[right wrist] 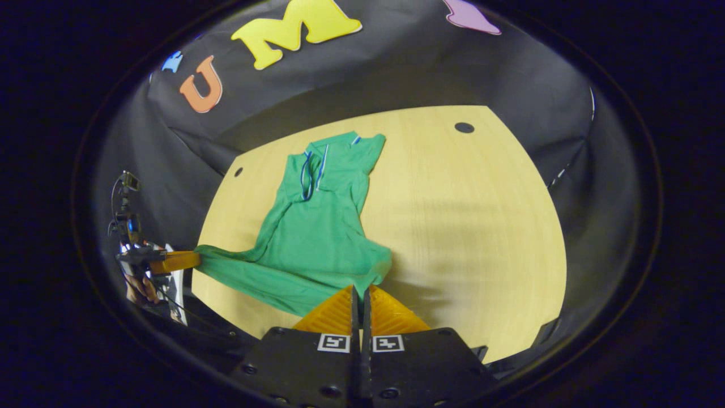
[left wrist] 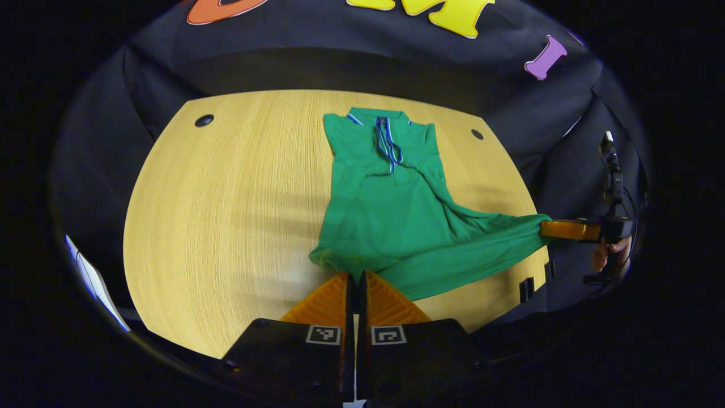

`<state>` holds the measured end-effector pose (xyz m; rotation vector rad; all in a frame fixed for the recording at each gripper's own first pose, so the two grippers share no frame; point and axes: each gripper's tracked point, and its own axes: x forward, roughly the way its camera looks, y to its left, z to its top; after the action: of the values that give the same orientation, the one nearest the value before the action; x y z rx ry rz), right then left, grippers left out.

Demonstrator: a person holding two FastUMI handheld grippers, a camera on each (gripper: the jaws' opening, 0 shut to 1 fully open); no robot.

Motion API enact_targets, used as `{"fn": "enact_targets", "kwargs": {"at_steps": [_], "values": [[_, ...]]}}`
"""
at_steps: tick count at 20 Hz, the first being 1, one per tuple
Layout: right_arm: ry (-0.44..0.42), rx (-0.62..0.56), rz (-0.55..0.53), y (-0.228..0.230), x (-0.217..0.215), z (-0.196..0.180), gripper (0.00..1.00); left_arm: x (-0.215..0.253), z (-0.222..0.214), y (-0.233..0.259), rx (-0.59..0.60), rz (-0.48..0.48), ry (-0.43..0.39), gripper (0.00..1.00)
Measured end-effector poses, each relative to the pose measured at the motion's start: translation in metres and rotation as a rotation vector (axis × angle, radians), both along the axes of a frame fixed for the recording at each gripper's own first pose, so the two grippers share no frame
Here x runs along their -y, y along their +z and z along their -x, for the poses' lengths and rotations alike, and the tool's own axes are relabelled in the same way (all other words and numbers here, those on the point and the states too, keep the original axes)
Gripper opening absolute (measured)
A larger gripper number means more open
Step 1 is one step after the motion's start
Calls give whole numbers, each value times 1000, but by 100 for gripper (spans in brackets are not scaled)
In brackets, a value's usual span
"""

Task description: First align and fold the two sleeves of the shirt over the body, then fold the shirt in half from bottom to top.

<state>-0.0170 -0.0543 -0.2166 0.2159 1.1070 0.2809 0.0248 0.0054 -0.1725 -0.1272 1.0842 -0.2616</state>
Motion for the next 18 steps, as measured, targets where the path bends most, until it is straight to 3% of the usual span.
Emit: {"fn": "enact_targets", "kwargs": {"at_steps": [11,18], "values": [[-31,216,-52,71,-16,-136,0,-5,-150,46,214,36,104,6],[-8,287,-11,66,-39,-241,0,-2,-249,34,289,43,144,7]]}}
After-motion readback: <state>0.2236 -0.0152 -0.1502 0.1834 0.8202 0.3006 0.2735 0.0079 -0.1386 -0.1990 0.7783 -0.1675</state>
